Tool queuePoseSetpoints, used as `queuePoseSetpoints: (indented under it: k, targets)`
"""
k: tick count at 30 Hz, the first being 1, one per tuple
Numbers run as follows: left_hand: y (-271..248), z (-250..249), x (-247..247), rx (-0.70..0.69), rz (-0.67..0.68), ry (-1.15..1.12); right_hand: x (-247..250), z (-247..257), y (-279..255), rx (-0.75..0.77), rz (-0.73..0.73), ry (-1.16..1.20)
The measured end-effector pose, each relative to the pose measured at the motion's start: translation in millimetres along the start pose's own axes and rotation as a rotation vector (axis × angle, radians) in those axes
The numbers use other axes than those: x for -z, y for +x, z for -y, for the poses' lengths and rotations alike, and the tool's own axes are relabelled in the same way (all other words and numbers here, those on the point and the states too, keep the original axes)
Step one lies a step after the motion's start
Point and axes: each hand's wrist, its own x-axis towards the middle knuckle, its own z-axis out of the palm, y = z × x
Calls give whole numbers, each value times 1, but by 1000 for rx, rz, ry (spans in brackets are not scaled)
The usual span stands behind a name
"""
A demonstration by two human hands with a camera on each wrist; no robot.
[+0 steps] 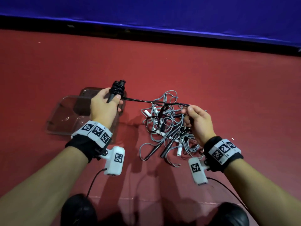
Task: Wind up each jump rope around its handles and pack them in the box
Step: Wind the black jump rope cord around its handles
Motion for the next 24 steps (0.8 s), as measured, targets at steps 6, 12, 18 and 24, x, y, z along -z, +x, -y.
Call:
queuePoseSetpoints:
  k: [6, 12, 18, 24]
  targets:
    - [-3, 14, -2, 25, -22, 52, 3, -3, 4, -57, -52, 118]
    - [4, 3, 14, 33, -48, 1, 34, 19, 22, 47, -160, 121]
    - [-25, -33, -15, -132, 266, -80, 8, 40, 5, 215, 54, -312]
    - [-41, -64, -24, -275, 496, -11, -12, 44, -3, 312, 329, -811]
